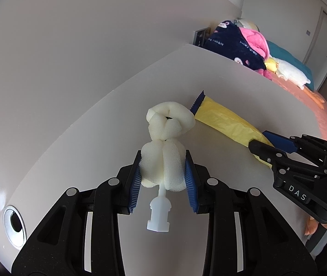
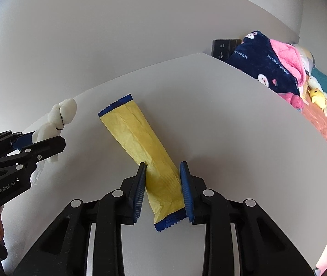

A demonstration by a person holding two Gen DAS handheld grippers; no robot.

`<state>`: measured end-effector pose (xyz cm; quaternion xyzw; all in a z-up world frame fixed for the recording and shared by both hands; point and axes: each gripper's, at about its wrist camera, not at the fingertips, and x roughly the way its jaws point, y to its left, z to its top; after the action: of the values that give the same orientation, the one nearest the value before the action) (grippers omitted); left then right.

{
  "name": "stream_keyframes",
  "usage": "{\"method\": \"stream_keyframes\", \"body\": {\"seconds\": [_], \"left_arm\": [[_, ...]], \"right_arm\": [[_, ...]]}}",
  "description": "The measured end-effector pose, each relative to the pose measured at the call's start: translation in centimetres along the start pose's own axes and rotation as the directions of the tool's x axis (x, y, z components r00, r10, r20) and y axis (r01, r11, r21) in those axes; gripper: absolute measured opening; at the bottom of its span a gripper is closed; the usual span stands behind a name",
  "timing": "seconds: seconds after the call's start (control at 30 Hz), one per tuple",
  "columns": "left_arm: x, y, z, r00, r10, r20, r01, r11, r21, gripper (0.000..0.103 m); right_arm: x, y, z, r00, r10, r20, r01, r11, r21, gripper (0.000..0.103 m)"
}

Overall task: Collect trash
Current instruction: 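Carry the foam toy with the left gripper over the bag while the right gripper carries the yellow bar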

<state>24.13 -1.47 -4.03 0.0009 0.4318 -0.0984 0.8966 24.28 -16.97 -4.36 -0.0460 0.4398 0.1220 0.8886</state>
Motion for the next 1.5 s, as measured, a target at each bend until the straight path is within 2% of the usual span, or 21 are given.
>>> {"method": "stream_keyframes", "body": {"seconds": [0.43,1.0,1.5], "left_arm": [[-2.4,-3.7,-2.2,0.998,-0.066,0.009,0.065,0.997,0.034,0.034],[-5.6,-8.1,-5.3,0.994,-0.106,0.020,0.104,0.991,0.082,0.034],[-8.1,-13.0,-7.7,0.987,-0.159,0.015,0.155,0.976,0.152,0.034]], "right_arm": [[-4.7,-2.5,-2.8,1.000,-0.008,0.025,0.005,0.996,0.088,0.031],[-10.3,-4.0,-7.8,0.998,0.013,0.066,-0.025,0.984,0.177,0.031],[-15.4,-6.2,-12.5,0.994,-0.014,0.109,-0.015,0.966,0.260,0.031]]}}
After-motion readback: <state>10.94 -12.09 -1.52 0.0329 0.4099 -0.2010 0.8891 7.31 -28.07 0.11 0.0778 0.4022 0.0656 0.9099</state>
